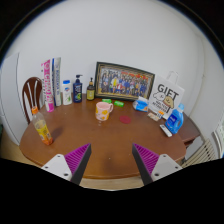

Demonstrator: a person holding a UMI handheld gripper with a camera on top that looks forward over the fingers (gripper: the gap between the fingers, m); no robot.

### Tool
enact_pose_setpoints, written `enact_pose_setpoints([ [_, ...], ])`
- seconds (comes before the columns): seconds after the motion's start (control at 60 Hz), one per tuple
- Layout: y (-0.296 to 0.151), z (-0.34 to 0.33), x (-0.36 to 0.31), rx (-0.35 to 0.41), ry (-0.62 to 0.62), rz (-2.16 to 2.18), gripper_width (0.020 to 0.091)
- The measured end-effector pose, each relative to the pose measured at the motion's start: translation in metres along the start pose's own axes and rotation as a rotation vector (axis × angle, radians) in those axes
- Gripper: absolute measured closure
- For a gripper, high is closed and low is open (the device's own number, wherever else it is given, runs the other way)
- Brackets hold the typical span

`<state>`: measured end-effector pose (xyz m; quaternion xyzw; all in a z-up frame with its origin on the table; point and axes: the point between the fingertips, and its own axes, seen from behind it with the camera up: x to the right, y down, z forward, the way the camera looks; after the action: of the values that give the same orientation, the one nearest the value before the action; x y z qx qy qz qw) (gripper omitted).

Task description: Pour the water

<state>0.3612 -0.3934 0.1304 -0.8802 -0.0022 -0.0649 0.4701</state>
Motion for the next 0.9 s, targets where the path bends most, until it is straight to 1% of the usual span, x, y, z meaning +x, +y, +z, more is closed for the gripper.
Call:
enact_pose_setpoints([
  [0.117,0.010,-0.004,-0.048,-0.024,-0.005,-0.001,0.0250],
  [0.283,0.026,-0.007,-0.126,-0.044,-0.062,0.005,0.0246],
  [0.467,0.033,0.004,-0.230,-0.015,-0.176,0.021,0.0249],
  [0.617,0.020,0.029,-0.304,0.041,-0.252,0.051,0.0250],
  [0.667,0.012,0.044,-0.318,0.073,-0.246,0.066,0.0249],
  [0.767,0.003,0.081,-0.330,0.109,-0.193,0.104,0.0253],
  [0.85,0.000,0.111,-0.335,0.119,-0.168,0.130,0.0284],
  [0.9,-0.001,0.127,-0.338,0.119,-0.163,0.141,0.0328],
])
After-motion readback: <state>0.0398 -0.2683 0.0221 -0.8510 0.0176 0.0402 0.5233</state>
